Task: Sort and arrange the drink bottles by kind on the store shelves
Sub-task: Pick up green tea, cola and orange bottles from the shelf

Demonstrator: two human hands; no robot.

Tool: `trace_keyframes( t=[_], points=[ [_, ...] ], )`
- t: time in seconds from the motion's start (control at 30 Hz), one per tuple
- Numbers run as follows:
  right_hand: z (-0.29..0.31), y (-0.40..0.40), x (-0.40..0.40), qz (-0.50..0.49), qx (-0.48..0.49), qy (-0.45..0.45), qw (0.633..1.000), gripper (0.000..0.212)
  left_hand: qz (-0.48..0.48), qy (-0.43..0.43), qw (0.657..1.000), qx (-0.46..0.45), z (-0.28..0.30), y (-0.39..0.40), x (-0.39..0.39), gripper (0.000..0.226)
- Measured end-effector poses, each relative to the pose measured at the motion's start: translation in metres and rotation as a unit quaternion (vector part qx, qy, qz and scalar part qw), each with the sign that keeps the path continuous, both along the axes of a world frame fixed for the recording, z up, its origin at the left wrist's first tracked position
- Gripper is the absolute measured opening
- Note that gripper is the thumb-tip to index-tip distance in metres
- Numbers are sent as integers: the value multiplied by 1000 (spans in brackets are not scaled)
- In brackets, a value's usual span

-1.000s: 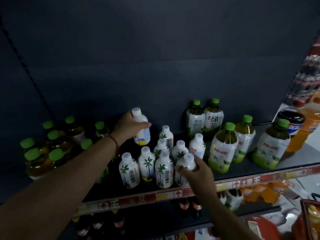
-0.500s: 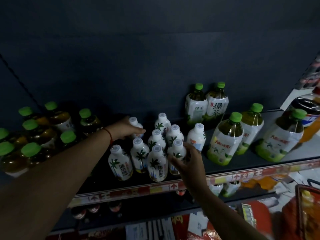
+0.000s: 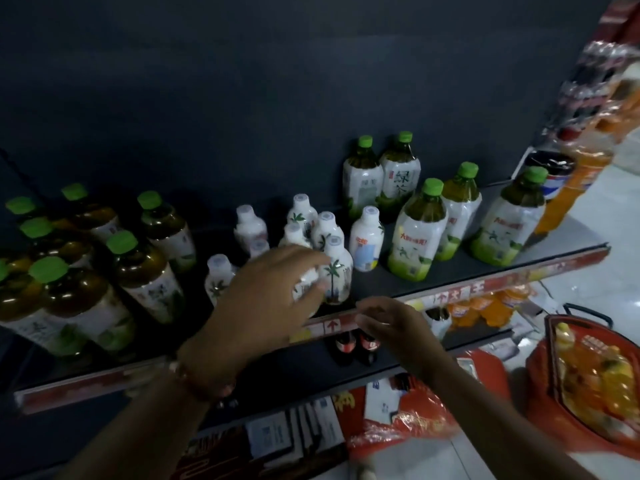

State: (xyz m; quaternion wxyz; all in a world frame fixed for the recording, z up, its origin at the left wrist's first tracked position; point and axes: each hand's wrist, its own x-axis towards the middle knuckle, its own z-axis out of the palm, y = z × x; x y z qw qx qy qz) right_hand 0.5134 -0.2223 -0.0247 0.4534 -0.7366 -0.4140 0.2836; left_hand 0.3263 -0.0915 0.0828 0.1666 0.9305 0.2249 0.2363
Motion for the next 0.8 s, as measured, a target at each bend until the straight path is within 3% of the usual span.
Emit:
trace_keyframes(
  t=[0.13,0.23,0.43,0.57,0.8],
  points=[
    [-26,-49,4,-10,-64,-25,998,25,-89,33,995,18,-54,-54,22,32],
    [-49,-84,21,-16,-105,-62,992,21,-94,75,992,-41,-110,-87,47,37],
    [-120,-135,87,-85,-156,-22,984,23,16,177,964,-197,-228,-135,93,54],
    [-196,-142,157,-105,-171,6,980,19,104,160,948,-254,-292,-149,170,61],
    [-292,-114,273,-119,-142,35,982,51,208,105,934,-272,-416,-117,302,84]
  ],
)
